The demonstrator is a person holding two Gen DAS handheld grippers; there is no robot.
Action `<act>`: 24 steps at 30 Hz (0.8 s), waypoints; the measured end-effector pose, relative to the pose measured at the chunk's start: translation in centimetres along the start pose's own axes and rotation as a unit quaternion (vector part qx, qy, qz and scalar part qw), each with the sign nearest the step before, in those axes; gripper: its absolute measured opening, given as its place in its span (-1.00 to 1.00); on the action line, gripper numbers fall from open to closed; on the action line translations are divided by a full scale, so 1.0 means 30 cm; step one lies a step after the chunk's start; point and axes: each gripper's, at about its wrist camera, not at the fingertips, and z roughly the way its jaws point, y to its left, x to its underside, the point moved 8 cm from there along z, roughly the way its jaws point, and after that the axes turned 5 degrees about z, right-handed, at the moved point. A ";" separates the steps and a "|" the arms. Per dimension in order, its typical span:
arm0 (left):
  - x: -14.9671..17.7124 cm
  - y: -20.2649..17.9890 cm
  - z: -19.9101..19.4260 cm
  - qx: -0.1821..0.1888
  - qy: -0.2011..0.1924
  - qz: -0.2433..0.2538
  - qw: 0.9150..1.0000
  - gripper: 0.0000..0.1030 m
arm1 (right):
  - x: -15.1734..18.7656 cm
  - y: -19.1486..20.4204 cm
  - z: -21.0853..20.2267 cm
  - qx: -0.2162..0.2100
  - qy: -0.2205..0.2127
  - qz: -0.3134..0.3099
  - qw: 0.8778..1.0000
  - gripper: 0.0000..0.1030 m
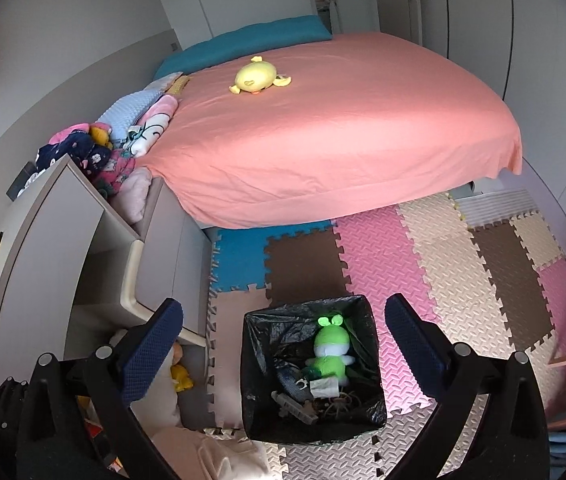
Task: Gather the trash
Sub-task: 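Move both open tools back toward the remaining toys on the desk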
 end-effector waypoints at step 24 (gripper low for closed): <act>0.007 0.342 -0.152 -0.017 -0.043 -0.108 0.993 0.89 | -0.003 0.521 -0.011 -0.082 0.015 -0.116 0.990 0.95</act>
